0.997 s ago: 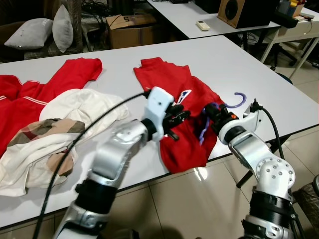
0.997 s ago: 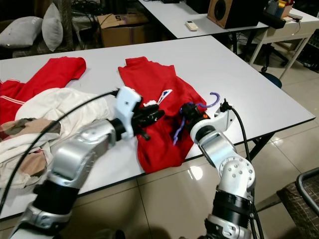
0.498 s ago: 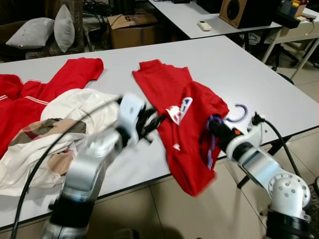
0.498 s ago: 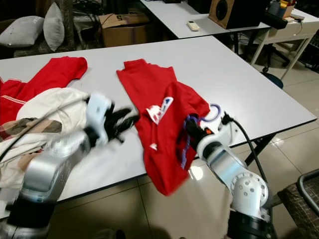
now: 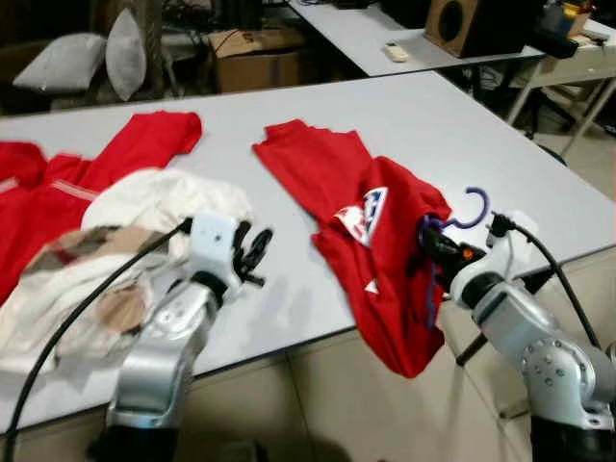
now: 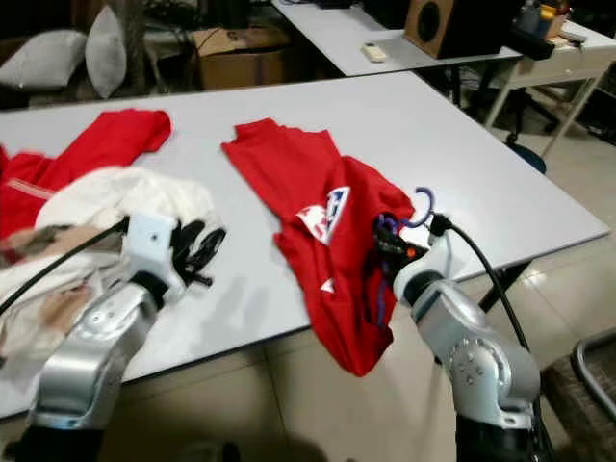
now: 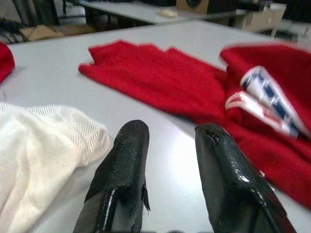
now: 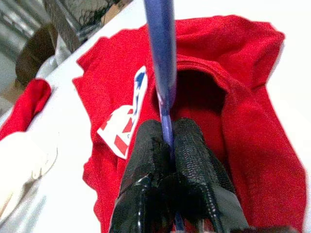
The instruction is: Hang hanger
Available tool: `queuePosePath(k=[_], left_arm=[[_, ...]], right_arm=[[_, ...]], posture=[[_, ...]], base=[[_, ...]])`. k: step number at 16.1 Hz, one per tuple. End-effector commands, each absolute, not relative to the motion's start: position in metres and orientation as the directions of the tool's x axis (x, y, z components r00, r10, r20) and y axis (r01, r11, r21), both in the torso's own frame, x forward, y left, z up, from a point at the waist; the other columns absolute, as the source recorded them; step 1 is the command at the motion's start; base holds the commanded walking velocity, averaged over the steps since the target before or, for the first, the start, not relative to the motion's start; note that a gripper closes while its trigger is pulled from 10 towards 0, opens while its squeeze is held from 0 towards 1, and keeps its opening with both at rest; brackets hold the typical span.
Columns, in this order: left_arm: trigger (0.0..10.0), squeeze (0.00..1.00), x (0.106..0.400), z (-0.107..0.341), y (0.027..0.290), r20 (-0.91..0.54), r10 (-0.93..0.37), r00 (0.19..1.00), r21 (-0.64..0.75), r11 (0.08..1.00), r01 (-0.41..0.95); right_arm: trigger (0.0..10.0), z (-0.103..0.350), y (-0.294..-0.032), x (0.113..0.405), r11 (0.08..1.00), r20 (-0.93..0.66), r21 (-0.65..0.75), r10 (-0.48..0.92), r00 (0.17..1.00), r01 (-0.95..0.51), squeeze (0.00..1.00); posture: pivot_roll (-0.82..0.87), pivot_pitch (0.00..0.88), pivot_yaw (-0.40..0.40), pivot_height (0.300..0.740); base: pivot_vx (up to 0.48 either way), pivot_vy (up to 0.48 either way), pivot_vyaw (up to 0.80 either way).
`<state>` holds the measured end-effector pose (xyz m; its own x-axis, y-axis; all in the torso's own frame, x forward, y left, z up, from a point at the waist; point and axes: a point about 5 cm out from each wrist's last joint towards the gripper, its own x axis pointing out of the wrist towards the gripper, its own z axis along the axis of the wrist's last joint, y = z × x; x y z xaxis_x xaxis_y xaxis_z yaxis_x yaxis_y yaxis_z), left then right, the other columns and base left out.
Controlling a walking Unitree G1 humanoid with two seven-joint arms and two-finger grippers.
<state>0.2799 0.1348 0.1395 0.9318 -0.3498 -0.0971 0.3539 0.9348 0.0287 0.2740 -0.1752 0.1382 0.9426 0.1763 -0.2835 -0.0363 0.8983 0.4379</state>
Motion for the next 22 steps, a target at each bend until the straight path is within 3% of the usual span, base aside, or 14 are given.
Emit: queuePosePath(k=[1,11,17,22], left_arm=[[10.0,0.0,0.281,0.144,0.132,-0.07,-0.344,0.936,0.044,0.937,0.347],[10.0,0.0,0.28,0.14,0.132,-0.089,-0.324,0.942,0.055,0.943,0.329],[10.0,0.0,0.275,0.133,0.135,-0.126,-0.325,0.937,0.056,0.941,0.334],[10.0,0.0,0.269,0.131,0.137,-0.161,-0.372,0.914,0.106,0.914,0.39]], right_arm=[[10.0,0.141,-0.176,0.277,0.907,-0.265,0.418,0.175,0.948,-0.051,0.0],[10.0,0.143,-0.173,0.279,0.908,-0.23,0.402,0.225,0.947,-0.118,0.0],[10.0,0.137,-0.172,0.278,0.913,-0.249,0.37,0.279,0.927,-0.175,0.0],[10.0,0.144,-0.169,0.268,0.853,-0.189,0.297,0.494,0.849,-0.43,0.0]], posture=[[-0.04,0.0,-0.004,0.74],[-0.04,0.0,-0.012,0.74],[-0.04,0.0,-0.006,0.74],[-0.03,0.0,-0.011,0.74]], base=[[0.0,-0.48,0.8],[0.0,-0.48,0.8],[0.0,0.0,0.74],[0.0,0.0,0.16]])
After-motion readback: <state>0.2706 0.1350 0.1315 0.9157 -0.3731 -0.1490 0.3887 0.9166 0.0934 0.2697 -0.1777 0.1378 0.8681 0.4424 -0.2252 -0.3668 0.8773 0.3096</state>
